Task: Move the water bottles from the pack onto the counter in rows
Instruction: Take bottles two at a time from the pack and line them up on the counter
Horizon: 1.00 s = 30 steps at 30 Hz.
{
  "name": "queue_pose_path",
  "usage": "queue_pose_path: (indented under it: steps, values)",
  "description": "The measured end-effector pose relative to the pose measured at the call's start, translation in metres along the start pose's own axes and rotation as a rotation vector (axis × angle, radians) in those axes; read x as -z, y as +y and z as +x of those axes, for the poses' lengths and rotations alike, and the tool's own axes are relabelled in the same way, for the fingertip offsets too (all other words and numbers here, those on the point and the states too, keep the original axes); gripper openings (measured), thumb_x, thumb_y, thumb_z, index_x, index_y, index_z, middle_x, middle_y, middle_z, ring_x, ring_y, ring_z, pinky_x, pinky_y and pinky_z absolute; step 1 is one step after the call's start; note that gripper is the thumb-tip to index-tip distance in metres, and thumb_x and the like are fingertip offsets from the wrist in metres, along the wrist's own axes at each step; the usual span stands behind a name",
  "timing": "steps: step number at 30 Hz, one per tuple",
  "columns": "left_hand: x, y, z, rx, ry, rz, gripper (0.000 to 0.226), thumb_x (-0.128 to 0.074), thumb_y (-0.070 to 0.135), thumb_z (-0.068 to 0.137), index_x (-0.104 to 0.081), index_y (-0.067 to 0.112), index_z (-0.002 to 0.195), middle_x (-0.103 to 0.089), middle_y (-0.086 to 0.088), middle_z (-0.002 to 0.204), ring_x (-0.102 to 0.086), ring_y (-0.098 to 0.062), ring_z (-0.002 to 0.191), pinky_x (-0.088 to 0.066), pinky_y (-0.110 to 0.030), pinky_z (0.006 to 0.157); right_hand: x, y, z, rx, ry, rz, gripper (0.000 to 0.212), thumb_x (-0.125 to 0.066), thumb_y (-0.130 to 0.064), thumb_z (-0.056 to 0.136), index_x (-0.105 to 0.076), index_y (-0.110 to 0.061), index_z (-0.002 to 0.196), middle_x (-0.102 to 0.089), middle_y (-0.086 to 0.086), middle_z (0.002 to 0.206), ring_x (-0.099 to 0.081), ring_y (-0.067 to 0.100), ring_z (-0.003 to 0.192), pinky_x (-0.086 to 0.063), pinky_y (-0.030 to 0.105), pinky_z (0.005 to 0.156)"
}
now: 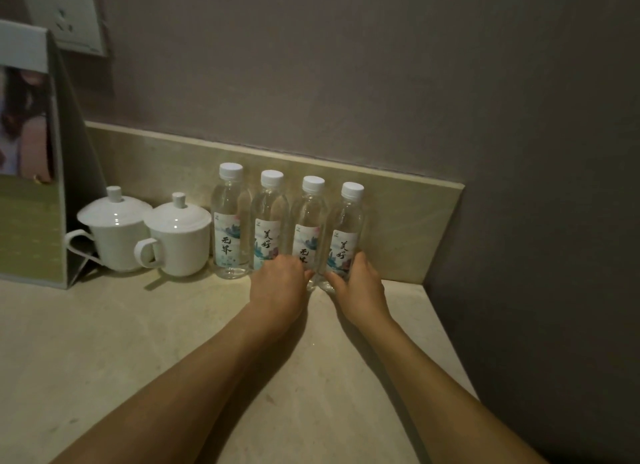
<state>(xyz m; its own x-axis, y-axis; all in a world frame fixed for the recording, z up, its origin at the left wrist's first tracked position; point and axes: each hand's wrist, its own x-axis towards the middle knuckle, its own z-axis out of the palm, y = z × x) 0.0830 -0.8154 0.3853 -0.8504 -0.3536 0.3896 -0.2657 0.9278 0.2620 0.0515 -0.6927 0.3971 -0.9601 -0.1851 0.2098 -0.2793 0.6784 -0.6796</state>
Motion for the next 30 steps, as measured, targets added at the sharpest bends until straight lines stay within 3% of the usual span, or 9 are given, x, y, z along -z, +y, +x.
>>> queue_pose_path:
  steps: [3, 6, 10, 14, 18, 21, 25, 30]
  values:
    - [0.004, -0.001, 0.000, -0.006, -0.022, 0.012, 0.037, -0.053, 0.044, 0.094, -0.067, 0.010, 0.099, -0.069, -0.008, 0.091, -0.068, -0.025, 0.085, -0.055, -0.034, 0.072, 0.002, -0.004, -0.001, -0.036, -0.031, 0.004, 0.045, -0.063, -0.033, 0.090, -0.043, -0.010, 0.124, -0.054, 0.011, 0.131, -0.055, 0.029, 0.117, -0.050, 0.042, 0.093]
    - [0.010, -0.005, 0.001, -0.033, -0.064, 0.029, 0.042, -0.051, 0.051, 0.093, -0.068, 0.013, 0.097, -0.066, -0.005, 0.086, -0.066, -0.020, 0.080, -0.058, -0.034, 0.074, 0.006, -0.010, -0.005, -0.065, -0.060, 0.024, 0.066, -0.065, -0.032, 0.089, -0.033, -0.005, 0.139, -0.049, 0.011, 0.138, -0.052, 0.030, 0.125, -0.046, 0.040, 0.098]
    - [0.018, -0.007, -0.004, -0.033, -0.066, -0.008, 0.053, -0.046, 0.063, 0.089, -0.063, 0.013, 0.082, -0.057, -0.003, 0.076, -0.058, -0.020, 0.070, -0.052, -0.031, 0.066, 0.012, -0.013, -0.014, -0.093, -0.058, 0.053, 0.082, -0.069, -0.034, 0.086, -0.022, -0.006, 0.147, -0.042, 0.011, 0.145, -0.046, 0.030, 0.130, -0.043, 0.046, 0.105]
    - [0.021, -0.006, -0.012, -0.054, -0.083, -0.049, 0.049, -0.048, 0.056, 0.092, -0.063, 0.011, 0.083, -0.052, -0.002, 0.069, -0.058, -0.022, 0.071, -0.051, -0.032, 0.065, 0.018, -0.012, -0.025, -0.107, -0.020, -0.003, 0.072, -0.067, -0.034, 0.088, -0.030, -0.006, 0.143, -0.042, 0.013, 0.143, -0.045, 0.031, 0.129, -0.043, 0.045, 0.103]
    - [0.022, -0.002, -0.018, -0.055, -0.081, -0.134, 0.041, -0.052, 0.054, 0.090, -0.056, 0.018, 0.072, -0.051, 0.003, 0.062, -0.055, -0.016, 0.064, -0.045, -0.029, 0.058, 0.024, -0.010, -0.036, -0.071, 0.031, 0.002, 0.058, -0.063, -0.037, 0.090, -0.040, -0.010, 0.135, -0.049, 0.009, 0.136, -0.050, 0.027, 0.122, -0.046, 0.040, 0.096]
    - [0.024, -0.004, -0.021, -0.055, -0.046, -0.129, 0.040, -0.051, 0.056, 0.088, -0.061, 0.018, 0.082, -0.055, 0.001, 0.070, -0.057, -0.020, 0.069, -0.046, -0.030, 0.060, 0.024, -0.010, -0.043, -0.046, 0.059, -0.028, 0.049, -0.060, -0.039, 0.091, -0.046, -0.012, 0.129, -0.054, 0.006, 0.128, -0.052, 0.025, 0.117, -0.045, 0.035, 0.089]
    - [0.028, -0.015, -0.029, -0.037, -0.062, -0.132, 0.044, -0.050, 0.059, 0.087, -0.064, 0.017, 0.090, -0.063, -0.002, 0.080, -0.062, -0.023, 0.075, -0.054, -0.034, 0.068, 0.023, -0.011, -0.049, -0.036, 0.062, 0.008, 0.036, -0.060, -0.036, 0.091, -0.054, -0.014, 0.119, -0.061, 0.006, 0.115, -0.061, 0.024, 0.102, -0.054, 0.046, 0.086]
    - [0.042, -0.018, -0.037, -0.031, -0.106, -0.149, 0.044, -0.051, 0.056, 0.089, -0.065, 0.016, 0.096, -0.067, -0.004, 0.089, -0.064, -0.024, 0.083, -0.057, -0.040, 0.077, 0.028, -0.013, -0.055, -0.012, 0.071, 0.075, 0.024, -0.061, -0.031, 0.088, -0.063, -0.013, 0.104, -0.069, 0.005, 0.094, -0.067, 0.024, 0.087, -0.056, 0.045, 0.079]
